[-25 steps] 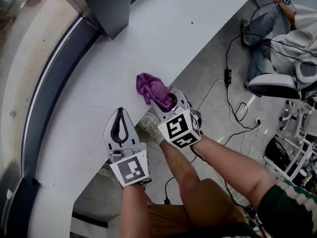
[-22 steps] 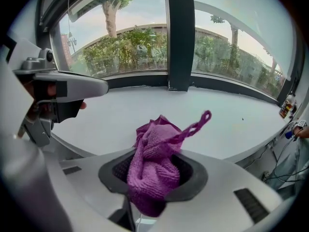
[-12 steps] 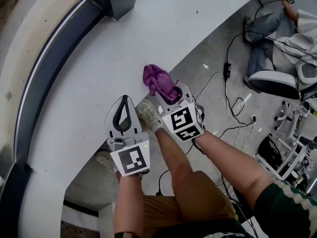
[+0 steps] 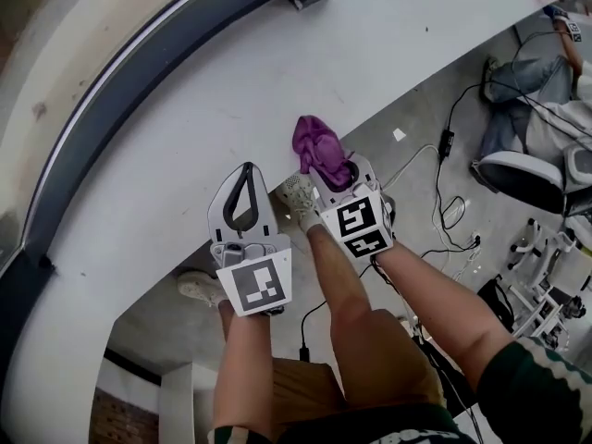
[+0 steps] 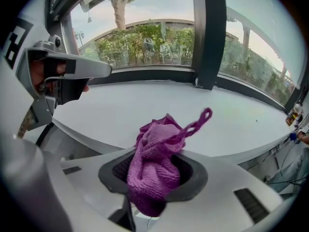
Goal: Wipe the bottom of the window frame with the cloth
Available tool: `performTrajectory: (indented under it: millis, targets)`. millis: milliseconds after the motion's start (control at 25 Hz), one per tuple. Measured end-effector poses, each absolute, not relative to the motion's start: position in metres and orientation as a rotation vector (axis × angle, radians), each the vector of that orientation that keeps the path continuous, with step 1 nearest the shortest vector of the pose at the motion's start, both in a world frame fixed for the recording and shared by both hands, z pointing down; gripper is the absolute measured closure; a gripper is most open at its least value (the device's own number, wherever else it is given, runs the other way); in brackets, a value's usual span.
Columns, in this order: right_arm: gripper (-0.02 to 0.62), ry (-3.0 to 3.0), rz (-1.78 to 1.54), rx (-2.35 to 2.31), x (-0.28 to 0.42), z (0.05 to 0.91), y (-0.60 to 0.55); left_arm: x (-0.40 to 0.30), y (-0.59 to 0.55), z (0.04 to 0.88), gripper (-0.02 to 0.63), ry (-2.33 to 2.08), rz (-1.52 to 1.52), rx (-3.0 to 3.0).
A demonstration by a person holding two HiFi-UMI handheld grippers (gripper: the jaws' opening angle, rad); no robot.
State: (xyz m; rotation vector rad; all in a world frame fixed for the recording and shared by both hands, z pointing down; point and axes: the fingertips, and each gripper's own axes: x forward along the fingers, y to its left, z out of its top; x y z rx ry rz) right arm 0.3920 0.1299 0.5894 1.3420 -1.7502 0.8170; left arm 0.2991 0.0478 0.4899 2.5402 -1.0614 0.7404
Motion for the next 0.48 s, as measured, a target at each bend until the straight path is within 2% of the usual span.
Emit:
performTrajectory:
  millis: [480]
  targets:
    - [0.443,-1.784,0.723,1.257,0.296,0.582,0.131,0.170,0.061,0.479,0.603,-1.205,0.760,2.460]
